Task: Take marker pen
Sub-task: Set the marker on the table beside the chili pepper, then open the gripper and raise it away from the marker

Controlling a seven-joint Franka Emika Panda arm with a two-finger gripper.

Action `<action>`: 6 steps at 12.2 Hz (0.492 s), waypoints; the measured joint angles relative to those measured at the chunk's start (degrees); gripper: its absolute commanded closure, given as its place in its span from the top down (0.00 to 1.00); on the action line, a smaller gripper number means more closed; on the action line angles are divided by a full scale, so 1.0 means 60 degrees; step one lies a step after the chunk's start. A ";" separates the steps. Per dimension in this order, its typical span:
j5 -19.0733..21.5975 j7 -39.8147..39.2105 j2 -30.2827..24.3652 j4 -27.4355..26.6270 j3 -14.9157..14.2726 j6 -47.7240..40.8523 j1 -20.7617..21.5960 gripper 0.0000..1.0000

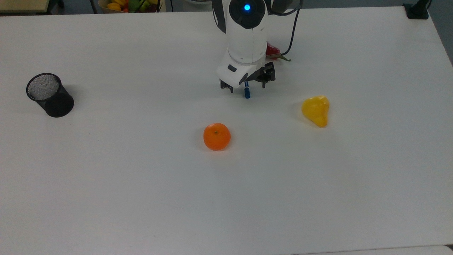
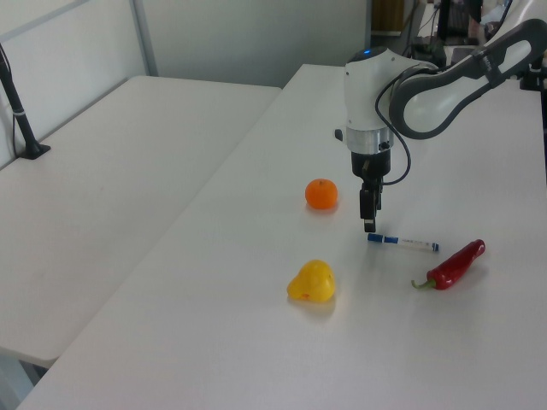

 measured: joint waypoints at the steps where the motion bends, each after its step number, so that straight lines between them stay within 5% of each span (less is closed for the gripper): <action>1: 0.0000 0.0000 -0.0047 0.0033 -0.0002 0.0000 -0.0022 1.00; 6: 0.0002 0.0290 -0.0998 0.0774 -0.0030 -0.1772 -0.0372 1.00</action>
